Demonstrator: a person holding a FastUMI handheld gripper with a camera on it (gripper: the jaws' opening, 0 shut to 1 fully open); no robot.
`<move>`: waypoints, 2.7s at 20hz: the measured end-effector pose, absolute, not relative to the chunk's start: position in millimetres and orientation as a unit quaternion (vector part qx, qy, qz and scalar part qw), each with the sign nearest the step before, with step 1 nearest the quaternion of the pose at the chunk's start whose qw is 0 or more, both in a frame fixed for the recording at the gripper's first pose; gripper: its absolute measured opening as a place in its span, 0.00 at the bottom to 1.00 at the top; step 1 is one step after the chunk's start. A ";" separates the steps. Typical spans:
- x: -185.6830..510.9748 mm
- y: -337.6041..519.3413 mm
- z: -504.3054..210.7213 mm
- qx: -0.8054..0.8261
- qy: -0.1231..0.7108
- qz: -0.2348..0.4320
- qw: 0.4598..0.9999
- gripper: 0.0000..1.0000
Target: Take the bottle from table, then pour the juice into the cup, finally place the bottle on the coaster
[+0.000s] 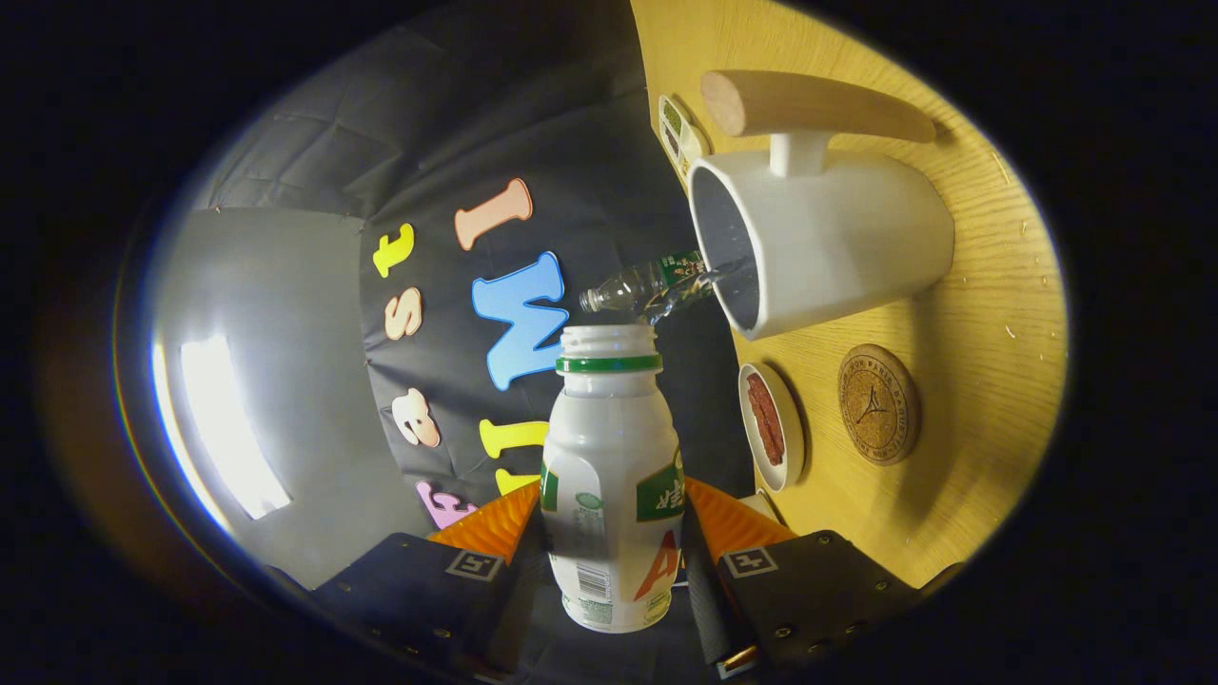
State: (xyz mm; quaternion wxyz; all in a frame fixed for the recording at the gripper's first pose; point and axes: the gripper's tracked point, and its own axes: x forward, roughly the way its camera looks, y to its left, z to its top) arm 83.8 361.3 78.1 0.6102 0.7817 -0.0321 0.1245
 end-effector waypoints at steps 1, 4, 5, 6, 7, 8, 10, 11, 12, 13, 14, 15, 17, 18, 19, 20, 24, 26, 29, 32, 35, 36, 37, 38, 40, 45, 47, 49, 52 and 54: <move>83.8 361.0 77.8 0.783 -0.032 0.124 0.608 0.69; 83.4 360.0 78.2 0.788 -0.033 0.123 0.603 0.69; 83.7 359.3 77.2 0.789 -0.033 0.122 0.601 0.69; 82.8 358.3 76.9 0.790 -0.034 0.122 0.600 0.69; 82.9 356.8 76.1 0.791 -0.035 0.121 0.599 0.69; 82.5 356.3 76.7 0.792 -0.037 0.120 0.597 0.69; 82.7 355.5 76.9 0.794 -0.039 0.119 0.594 0.69; 82.6 355.6 77.4 0.796 -0.040 0.120 0.592 0.69; 83.0 355.4 78.1 0.798 -0.040 0.120 0.590 0.69; 82.9 355.6 77.6 0.799 -0.041 0.121 0.588 0.69; 84.2 355.8 77.4 0.799 -0.041 0.121 0.588 0.69; 84.5 355.7 76.6 0.799 -0.040 0.120 0.587 0.69; 83.2 353.9 76.5 0.802 -0.042 0.118 0.584 0.69; 83.1 352.9 76.2 0.804 -0.044 0.118 0.582 0.69; 83.5 351.8 75.6 0.806 -0.045 0.117 0.579 0.69; 83.2 351.0 76.0 0.807 -0.047 0.115 0.577 0.69; 83.7 348.5 77.7 0.810 -0.052 0.114 0.573 0.69; 84.1 348.6 77.4 0.812 -0.051 0.114 0.570 0.69; 85.0 347.3 80.0 0.812 -0.055 0.116 0.570 0.69; 85.4 346.7 80.6 0.811 -0.056 0.114 0.571 0.69; 86.2 344.6 79.9 0.816 -0.059 0.112 0.564 0.69; 86.0 344.6 79.2 0.817 -0.058 0.110 0.563 0.69; 87.4 343.7 77.8 0.818 -0.058 0.109 0.562 0.69; 86.8 342.7 79.4 0.819 -0.060 0.109 0.560 0.69; 86.5 341.2 79.4 0.820 -0.062 0.107 0.560 0.69; 88.2 336.8 79.2 0.821 -0.065 0.104 0.557 0.69; 87.0 334.2 80.3 0.822 -0.065 0.104 0.555 0.69; 87.7 334.5 80.5 0.822 -0.066 0.104 0.555 0.69; 87.8 332.8 82.0 0.824 -0.069 0.104 0.553 0.69; 88.7 332.0 81.5 0.824 -0.068 0.103 0.553 0.69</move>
